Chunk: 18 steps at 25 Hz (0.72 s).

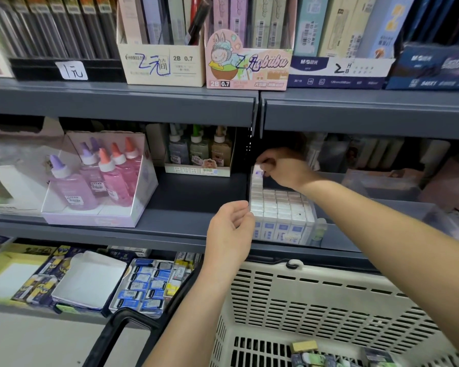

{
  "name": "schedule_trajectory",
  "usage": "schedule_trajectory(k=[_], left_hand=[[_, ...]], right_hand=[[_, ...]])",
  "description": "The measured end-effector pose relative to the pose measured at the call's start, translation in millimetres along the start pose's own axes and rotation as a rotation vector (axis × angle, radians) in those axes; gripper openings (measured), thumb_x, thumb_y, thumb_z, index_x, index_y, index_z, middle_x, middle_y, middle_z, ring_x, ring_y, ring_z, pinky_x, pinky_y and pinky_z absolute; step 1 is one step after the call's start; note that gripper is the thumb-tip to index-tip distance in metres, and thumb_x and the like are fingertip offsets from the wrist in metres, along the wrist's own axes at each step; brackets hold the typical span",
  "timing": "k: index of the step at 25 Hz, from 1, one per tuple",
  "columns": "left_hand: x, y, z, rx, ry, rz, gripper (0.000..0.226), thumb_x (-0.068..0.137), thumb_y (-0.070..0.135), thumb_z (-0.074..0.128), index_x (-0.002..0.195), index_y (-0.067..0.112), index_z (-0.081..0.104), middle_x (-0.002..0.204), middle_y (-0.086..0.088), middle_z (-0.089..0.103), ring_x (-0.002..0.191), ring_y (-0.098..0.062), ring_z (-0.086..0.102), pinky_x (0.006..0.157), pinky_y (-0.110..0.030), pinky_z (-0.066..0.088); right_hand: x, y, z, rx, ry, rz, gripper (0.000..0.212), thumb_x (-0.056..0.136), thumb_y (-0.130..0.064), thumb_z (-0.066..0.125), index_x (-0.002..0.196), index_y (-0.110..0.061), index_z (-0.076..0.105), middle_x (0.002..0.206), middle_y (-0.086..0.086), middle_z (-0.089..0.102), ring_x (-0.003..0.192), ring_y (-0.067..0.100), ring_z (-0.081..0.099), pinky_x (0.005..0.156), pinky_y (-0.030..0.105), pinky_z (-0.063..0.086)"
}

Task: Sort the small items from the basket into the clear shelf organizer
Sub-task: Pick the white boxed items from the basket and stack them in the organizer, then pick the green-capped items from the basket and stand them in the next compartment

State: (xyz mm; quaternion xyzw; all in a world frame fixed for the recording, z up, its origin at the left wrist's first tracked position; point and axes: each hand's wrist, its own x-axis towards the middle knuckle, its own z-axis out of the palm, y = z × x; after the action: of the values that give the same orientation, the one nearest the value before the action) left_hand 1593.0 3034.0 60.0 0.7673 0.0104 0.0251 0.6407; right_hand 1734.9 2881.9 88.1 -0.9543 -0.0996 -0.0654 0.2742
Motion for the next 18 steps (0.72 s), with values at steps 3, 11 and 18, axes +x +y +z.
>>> schedule_trajectory(k=[3,11,18], left_hand=[[-0.4,0.4,0.0,-0.009,-0.001,0.005,0.027,0.092,0.018,0.051,0.119,0.023,0.055,0.106,0.016,0.059,0.101,-0.008,0.061,0.093,-0.026,0.049],[0.5,-6.4,4.4,0.027,0.015,0.055,0.029,0.092,0.016,0.053,0.120,0.022,0.054,0.109,0.015,0.058,0.094,0.008,0.055,0.084,-0.014,0.047],[-36.9,-4.8,30.8,-0.004,0.148,0.377,0.021,0.091,0.013,0.051,0.088,0.034,0.053,0.081,0.012,0.058,0.067,0.004,0.051,0.060,-0.007,0.040]], right_hand=[[0.0,4.0,10.1,0.030,-0.015,0.045,0.014,0.092,-0.013,0.047,0.092,-0.019,0.060,0.095,0.000,0.062,0.094,0.019,0.061,0.081,0.024,0.044],[-22.7,3.6,-11.2,0.161,-0.089,0.041,0.023,0.095,-0.015,0.044,0.112,-0.022,0.057,0.106,0.000,0.065,0.096,0.012,0.060,0.081,0.019,0.045],[-152.1,4.1,-59.4,0.397,-0.032,-0.045,0.019,0.088,-0.016,0.060,0.090,-0.035,0.060,0.100,-0.005,0.069,0.098,0.008,0.065,0.090,0.022,0.050]])
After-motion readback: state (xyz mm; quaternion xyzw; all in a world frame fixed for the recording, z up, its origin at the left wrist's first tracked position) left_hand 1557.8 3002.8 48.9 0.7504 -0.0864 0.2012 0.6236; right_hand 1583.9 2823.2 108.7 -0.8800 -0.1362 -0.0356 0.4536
